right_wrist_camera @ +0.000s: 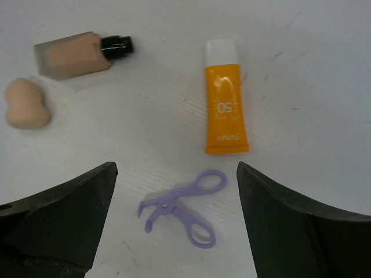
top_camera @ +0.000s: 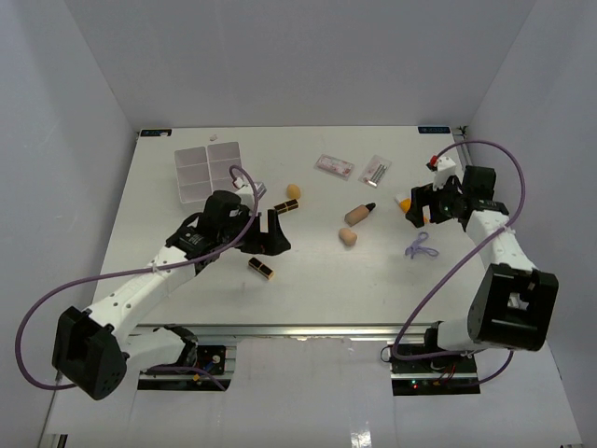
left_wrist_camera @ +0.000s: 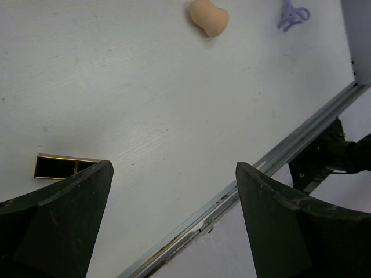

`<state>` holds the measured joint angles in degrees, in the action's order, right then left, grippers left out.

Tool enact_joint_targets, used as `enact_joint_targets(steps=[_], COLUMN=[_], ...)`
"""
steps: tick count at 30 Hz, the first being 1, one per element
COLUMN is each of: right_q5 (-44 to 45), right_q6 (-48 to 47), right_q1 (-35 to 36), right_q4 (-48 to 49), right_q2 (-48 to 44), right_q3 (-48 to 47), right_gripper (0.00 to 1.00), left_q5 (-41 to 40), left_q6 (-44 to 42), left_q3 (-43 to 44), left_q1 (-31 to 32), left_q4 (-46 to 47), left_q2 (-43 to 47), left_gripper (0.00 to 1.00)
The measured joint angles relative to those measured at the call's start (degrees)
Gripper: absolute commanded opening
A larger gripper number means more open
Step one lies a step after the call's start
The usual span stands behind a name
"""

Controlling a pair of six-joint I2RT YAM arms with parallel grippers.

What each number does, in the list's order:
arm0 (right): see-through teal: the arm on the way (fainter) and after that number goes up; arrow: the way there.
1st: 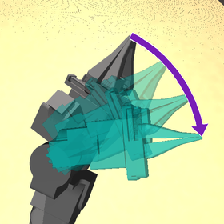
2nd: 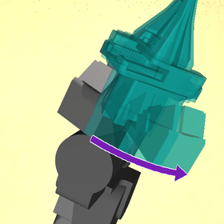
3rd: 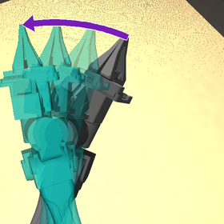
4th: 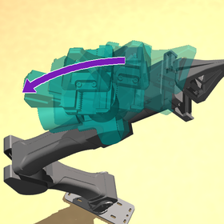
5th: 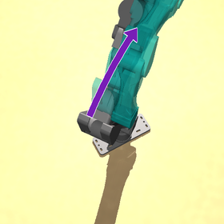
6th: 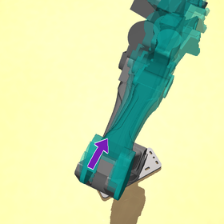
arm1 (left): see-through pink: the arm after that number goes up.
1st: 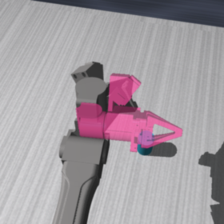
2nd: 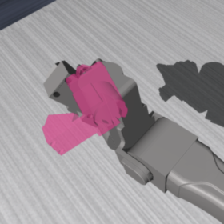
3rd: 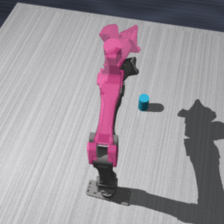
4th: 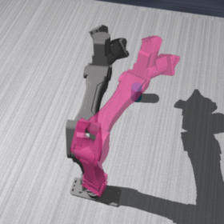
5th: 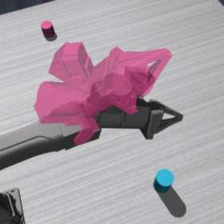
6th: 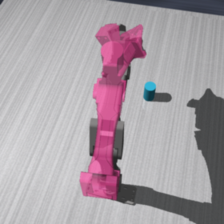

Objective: Organize the makeup

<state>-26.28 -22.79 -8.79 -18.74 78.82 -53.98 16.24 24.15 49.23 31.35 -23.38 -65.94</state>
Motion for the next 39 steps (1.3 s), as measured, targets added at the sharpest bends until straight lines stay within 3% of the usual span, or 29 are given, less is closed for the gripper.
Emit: enact_joint_targets(steps=[6,16,32,37,39], right_q5=[11.4,17.2,17.9,16.7,16.4], right_q6=[1.2,0.8,-2.6,-3.5,-3.8], right_q1=[2.0,5.2,5.7,5.9,5.9], right_q4=[0.8,-0.3,-3.4,-3.9,-3.9], right_q2=[12.3,24.9,32.1,32.2,32.2], right_q3=[-6.9,-13.8,-20.0,-20.1,-20.1], right_gripper=[0.91,1.00,0.61,0.40,0.36], left_q5=[4.3,6.1,6.7,7.3,7.7], left_q6=[3.3,7.8,11.5,12.8,13.6], left_q3=[-3.7,-5.5,-7.9,-8.2,-8.4], left_q1=[0.0,0.0,0.0,0.0,0.0], left_q4=[2.1,2.9,2.9,3.8,4.7], left_q2=[8.1,15.9,17.3,17.6,17.7], left_gripper=[0.98,0.98,0.98,0.98,0.98])
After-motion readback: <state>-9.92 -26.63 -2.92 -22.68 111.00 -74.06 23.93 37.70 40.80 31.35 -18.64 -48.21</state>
